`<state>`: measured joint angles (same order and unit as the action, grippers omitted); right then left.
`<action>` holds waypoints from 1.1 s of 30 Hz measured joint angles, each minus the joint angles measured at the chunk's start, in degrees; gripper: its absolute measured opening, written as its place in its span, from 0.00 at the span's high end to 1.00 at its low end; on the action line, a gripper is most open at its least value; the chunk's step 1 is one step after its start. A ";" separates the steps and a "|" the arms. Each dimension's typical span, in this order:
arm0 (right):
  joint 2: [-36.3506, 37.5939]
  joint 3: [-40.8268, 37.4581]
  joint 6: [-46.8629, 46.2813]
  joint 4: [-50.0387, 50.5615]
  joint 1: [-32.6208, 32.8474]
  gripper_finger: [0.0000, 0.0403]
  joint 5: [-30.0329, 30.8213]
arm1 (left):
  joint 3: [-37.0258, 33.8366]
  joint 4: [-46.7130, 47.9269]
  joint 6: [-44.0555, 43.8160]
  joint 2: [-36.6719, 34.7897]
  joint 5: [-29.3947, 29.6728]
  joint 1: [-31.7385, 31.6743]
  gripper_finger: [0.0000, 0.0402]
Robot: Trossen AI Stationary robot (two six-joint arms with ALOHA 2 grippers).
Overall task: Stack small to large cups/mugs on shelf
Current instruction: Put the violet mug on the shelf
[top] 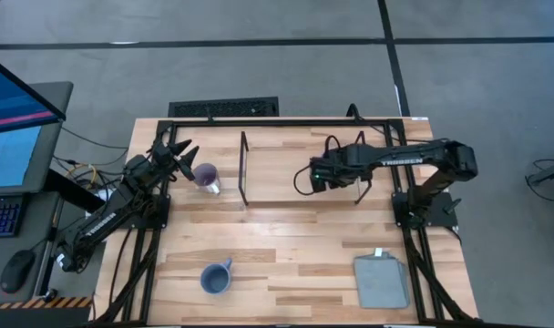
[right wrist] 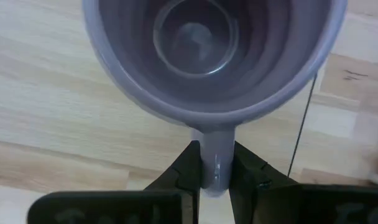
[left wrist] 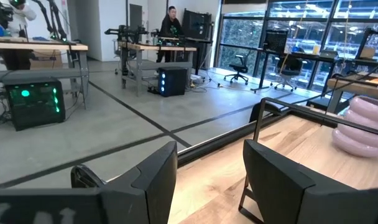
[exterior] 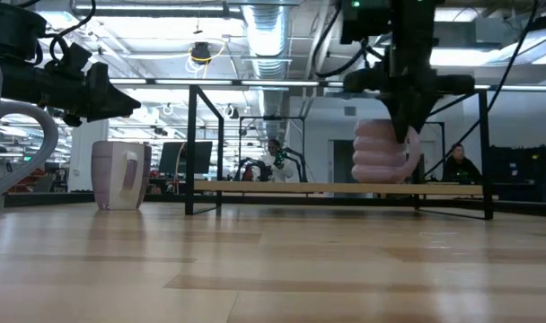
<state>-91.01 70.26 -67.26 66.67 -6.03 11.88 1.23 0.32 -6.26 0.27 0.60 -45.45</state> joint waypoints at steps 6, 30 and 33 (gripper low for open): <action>0.02 4.12 0.07 1.33 -1.67 0.84 -0.75 | 0.00 0.02 0.00 0.00 0.00 0.00 0.56; -0.28 6.71 -6.86 7.03 -0.45 0.84 -2.36 | -0.01 0.07 1.05 0.00 0.00 -0.01 0.56; -0.28 6.71 -7.63 7.02 0.05 0.84 -0.55 | 0.00 0.07 1.03 0.00 0.00 0.00 0.56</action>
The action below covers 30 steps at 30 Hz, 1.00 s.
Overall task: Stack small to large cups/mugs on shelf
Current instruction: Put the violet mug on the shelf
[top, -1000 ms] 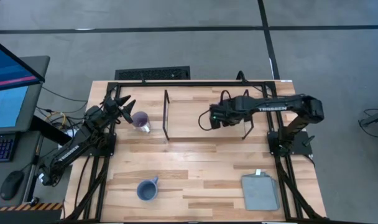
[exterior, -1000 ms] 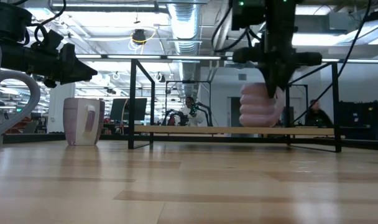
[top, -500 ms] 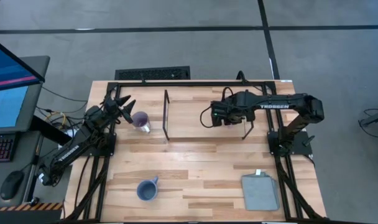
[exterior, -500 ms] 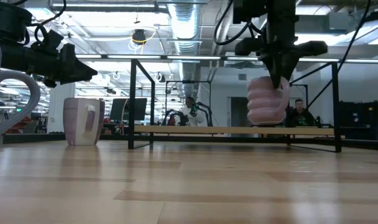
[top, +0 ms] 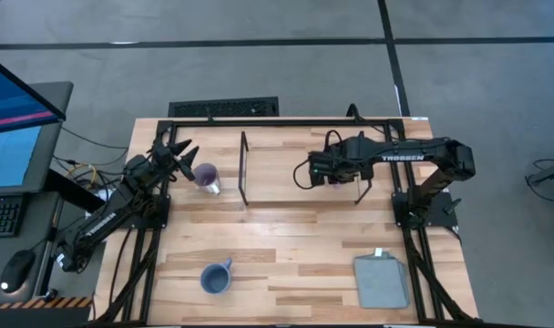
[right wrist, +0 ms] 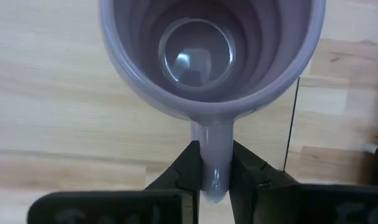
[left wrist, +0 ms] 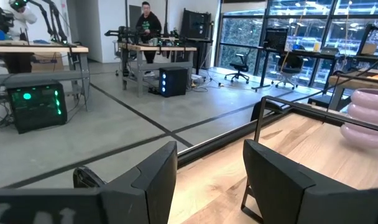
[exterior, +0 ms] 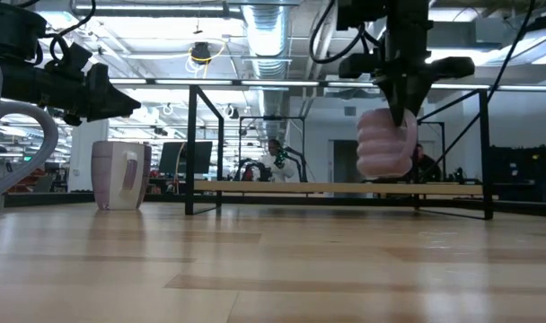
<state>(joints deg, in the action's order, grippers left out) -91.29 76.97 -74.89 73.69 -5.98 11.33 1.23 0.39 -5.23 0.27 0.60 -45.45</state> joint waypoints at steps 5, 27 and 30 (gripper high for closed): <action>0.01 -0.61 -0.20 -0.22 0.37 0.84 0.85 | 0.00 0.02 -0.02 0.00 0.00 -0.01 0.56; 0.02 -0.63 -0.20 -0.90 1.11 0.84 0.79 | -0.02 0.02 -0.22 0.00 -0.02 0.00 0.56; 0.02 -0.63 -0.21 -0.90 1.14 0.84 1.00 | -0.01 0.02 -0.22 0.00 -0.02 0.00 0.56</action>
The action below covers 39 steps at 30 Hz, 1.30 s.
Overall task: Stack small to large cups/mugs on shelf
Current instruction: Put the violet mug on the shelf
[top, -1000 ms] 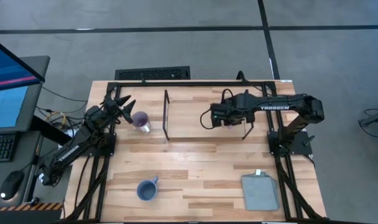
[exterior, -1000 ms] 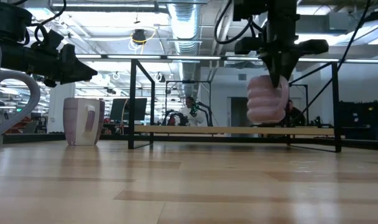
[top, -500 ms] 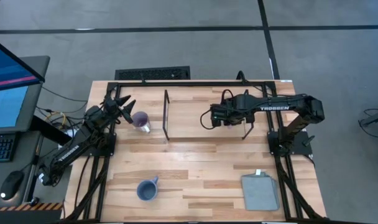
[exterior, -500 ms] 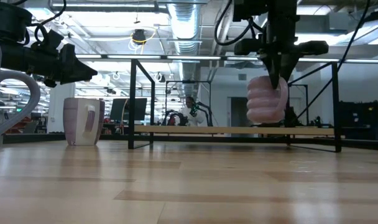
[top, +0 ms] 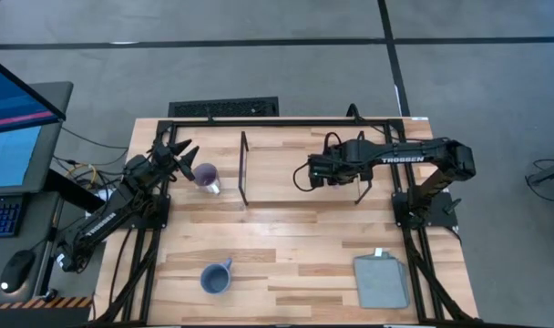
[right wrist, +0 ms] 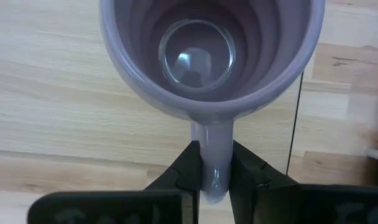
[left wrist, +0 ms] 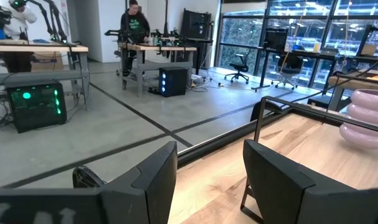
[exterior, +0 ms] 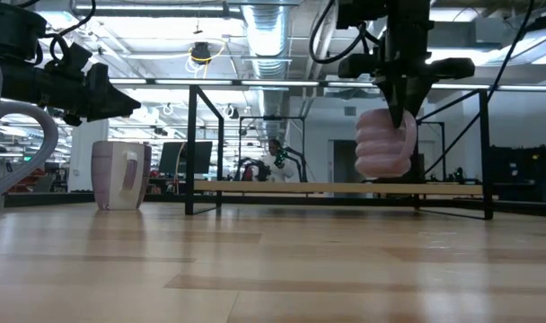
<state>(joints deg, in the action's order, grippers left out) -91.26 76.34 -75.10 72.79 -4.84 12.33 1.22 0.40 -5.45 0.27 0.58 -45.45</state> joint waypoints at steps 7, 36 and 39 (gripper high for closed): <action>0.00 -0.02 -0.38 0.02 0.51 0.84 1.29 | 0.01 0.00 0.02 0.00 0.00 0.00 0.56; -4.53 0.00 0.08 -0.19 0.98 0.81 1.02 | -0.01 0.00 -0.10 0.00 -0.09 -0.02 0.56; -4.57 0.00 0.08 -0.17 0.98 0.80 0.88 | 0.01 0.00 -0.18 0.00 -0.09 -0.02 0.56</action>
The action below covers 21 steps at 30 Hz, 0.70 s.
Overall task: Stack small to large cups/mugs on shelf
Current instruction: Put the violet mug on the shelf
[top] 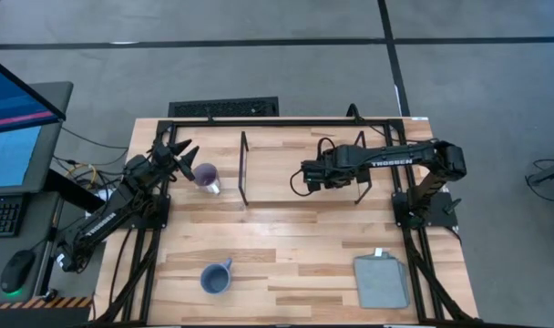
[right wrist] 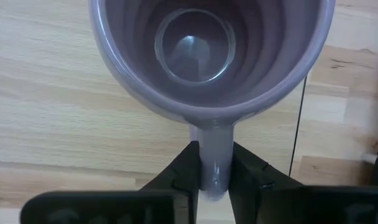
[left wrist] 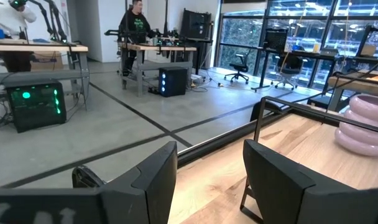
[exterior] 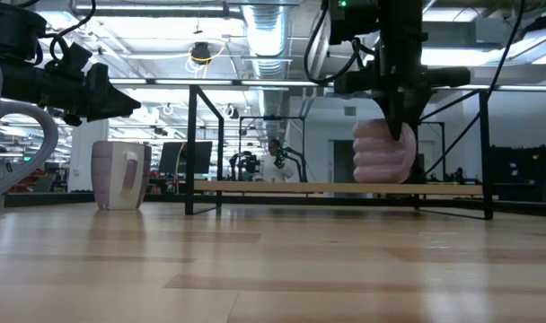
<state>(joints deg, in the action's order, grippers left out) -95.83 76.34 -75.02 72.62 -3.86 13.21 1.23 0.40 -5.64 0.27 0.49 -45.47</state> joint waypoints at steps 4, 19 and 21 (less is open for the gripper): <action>-0.04 -0.02 -0.10 0.02 -0.02 0.78 -0.06 | 0.01 0.00 -0.03 0.00 0.00 0.02 0.56; -0.04 -0.02 -0.97 0.39 -0.02 0.77 -1.12 | 0.01 0.00 -0.12 0.00 0.04 0.01 0.56; -0.04 -0.02 -1.49 0.39 -0.02 0.77 -1.18 | 0.01 0.00 -0.13 0.00 0.04 0.01 0.56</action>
<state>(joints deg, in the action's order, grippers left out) -95.88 76.31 -76.51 73.01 -3.88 12.03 1.23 0.40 -5.76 0.27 0.54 -45.47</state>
